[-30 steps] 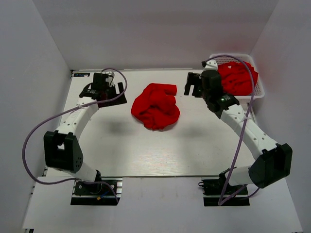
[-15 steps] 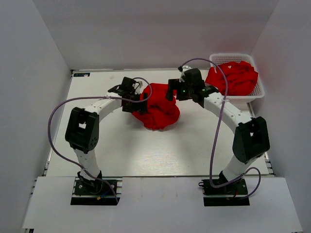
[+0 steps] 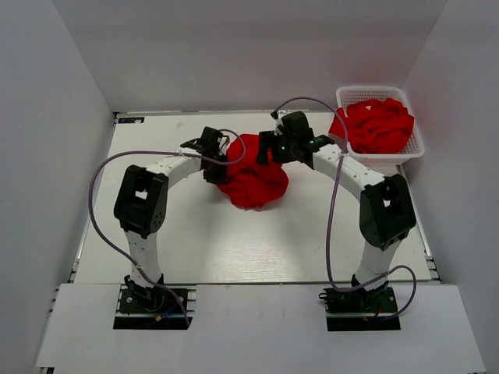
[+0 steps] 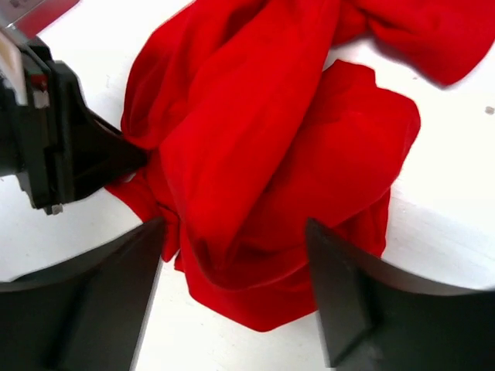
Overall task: Fold and stack the t-shirts
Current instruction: Flatten out the tshirt
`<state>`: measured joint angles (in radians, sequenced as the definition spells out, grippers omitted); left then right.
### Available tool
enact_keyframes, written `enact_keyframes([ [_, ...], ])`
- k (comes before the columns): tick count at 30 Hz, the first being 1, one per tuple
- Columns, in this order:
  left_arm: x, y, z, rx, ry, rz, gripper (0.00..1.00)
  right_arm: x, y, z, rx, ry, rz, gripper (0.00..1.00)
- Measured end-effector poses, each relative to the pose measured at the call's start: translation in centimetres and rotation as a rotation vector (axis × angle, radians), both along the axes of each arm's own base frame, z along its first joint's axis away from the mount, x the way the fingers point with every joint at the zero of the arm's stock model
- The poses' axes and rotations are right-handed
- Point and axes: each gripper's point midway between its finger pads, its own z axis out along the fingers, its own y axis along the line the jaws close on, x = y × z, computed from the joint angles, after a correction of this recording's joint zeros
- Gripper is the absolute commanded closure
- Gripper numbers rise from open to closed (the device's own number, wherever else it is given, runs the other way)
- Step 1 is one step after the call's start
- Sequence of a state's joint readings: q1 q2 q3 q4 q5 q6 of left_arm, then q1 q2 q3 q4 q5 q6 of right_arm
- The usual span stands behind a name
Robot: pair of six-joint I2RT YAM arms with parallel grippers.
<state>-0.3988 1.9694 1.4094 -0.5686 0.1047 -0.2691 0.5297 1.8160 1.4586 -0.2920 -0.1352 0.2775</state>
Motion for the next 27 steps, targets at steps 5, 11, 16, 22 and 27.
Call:
enact_keyframes([
  [5,0.0,0.2,-0.1,0.012,0.001,0.015,1.0,0.0,0.2,-1.3,-0.015,0.028,0.007,1.0],
  [11,0.3,1.4,1.4,0.046,-0.043,0.062,1.0,1.1,-1.0,-1.5,-0.068,0.011,-0.075,1.0],
  [16,1.5,3.6,6.9,0.09,-0.194,0.145,1.0,2.7,-4.0,0.1,-0.151,-0.07,-0.212,1.0],
  [22,4.2,6.7,15.7,0.168,-0.424,0.268,1.0,4.1,-10.6,8.2,-0.208,-0.274,-0.469,1.0],
  [27,4.8,9.5,22.2,0.241,-0.581,0.361,1.0,3.3,-17.1,16.0,-0.232,-0.454,-0.681,1.0],
])
